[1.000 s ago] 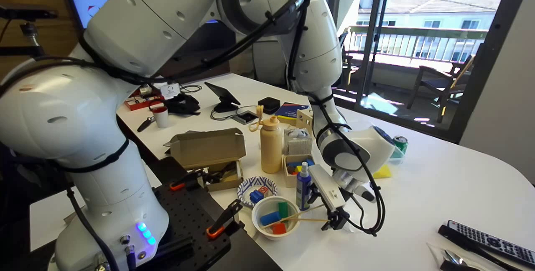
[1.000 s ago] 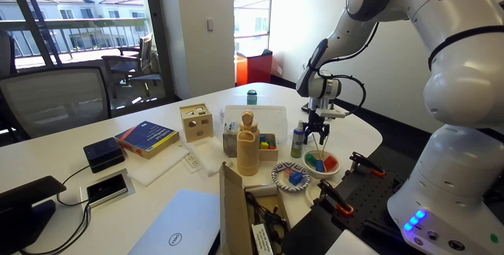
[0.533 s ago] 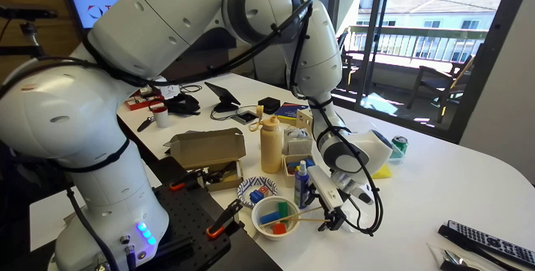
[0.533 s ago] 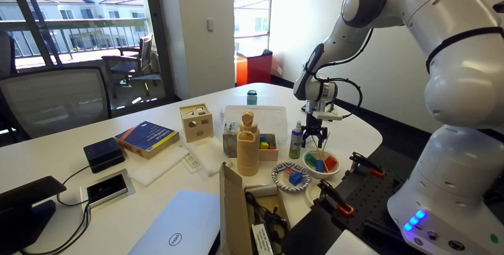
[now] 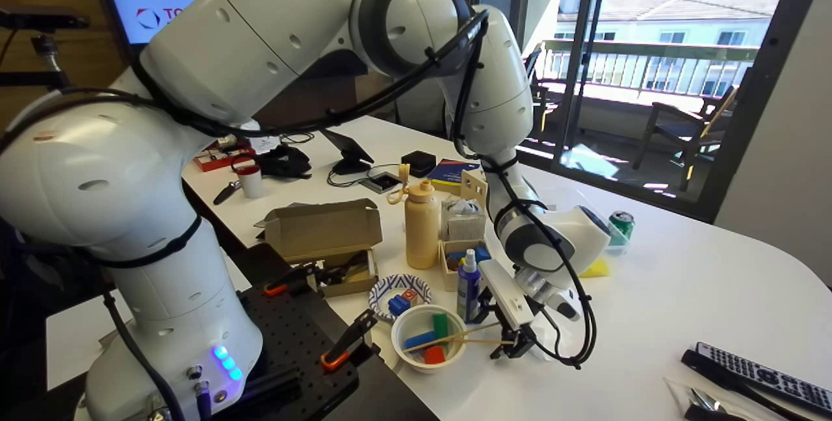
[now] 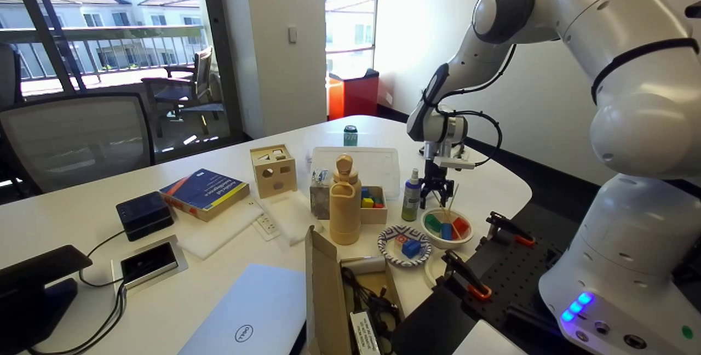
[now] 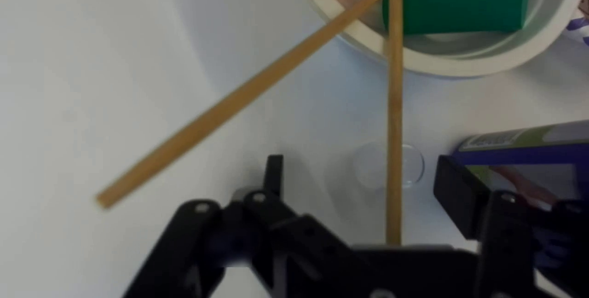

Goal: Pick up the clear cap and put it on the blue bottle

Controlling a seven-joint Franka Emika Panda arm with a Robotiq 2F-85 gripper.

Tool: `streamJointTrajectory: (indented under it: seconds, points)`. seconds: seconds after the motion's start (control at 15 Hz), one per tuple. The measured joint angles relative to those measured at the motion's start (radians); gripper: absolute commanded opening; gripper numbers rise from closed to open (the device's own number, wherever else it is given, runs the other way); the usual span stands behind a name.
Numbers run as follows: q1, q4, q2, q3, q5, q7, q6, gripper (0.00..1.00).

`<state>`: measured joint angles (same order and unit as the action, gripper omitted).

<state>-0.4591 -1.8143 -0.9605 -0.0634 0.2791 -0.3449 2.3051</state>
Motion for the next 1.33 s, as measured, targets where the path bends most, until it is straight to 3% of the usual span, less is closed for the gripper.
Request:
streamJointTrajectory:
  seconds: [0.47, 0.53, 1.33]
  points:
    - [0.001, 0.017, -0.001, 0.000, 0.000, 0.000, -0.012, 0.02]
    - [0.001, 0.019, -0.001, 0.000, 0.000, 0.000, -0.013, 0.06]
    - [0.054, 0.025, 0.047, -0.039, -0.048, 0.043, 0.004, 0.06]
